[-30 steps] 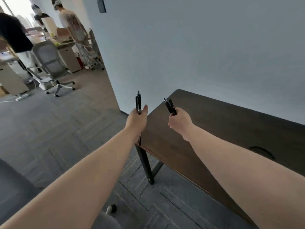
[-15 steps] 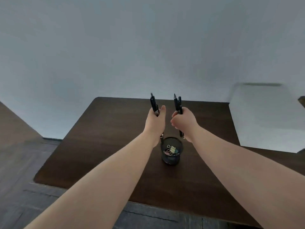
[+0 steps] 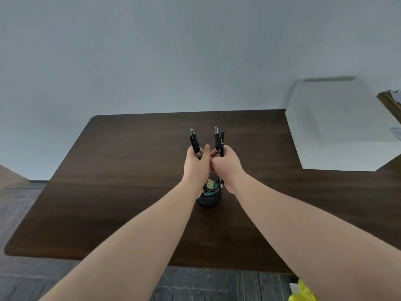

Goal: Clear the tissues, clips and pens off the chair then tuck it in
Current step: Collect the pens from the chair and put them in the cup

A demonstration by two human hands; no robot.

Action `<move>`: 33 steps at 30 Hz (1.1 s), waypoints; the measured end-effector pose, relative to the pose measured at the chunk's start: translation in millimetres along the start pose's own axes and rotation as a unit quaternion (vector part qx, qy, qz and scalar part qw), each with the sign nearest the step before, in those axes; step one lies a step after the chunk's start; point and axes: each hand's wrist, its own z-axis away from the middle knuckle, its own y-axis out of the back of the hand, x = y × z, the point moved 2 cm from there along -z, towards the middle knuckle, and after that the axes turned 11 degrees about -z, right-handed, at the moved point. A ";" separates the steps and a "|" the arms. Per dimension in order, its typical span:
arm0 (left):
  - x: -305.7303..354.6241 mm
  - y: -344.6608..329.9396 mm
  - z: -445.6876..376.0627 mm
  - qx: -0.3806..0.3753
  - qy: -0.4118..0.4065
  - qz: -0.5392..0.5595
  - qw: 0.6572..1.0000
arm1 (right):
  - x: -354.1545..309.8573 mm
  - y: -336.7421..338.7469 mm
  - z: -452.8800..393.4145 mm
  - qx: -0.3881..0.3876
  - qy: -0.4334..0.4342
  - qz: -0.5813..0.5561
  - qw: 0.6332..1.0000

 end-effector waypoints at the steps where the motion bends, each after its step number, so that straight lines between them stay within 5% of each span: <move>1: -2.0 0.3 -0.5 0.004 -0.001 -0.001 1.000 | 2.2 -1.1 -1.0 0.002 0.002 0.005 1.000; 20: -26.1 4.2 -6.1 0.050 0.002 -0.051 0.997 | 20.6 -11.8 -9.3 0.015 0.069 0.097 0.993; 33: -11.8 30.7 2.6 -0.018 -0.018 -0.146 0.989 | 0.0 1.4 -2.6 0.013 0.170 0.236 0.957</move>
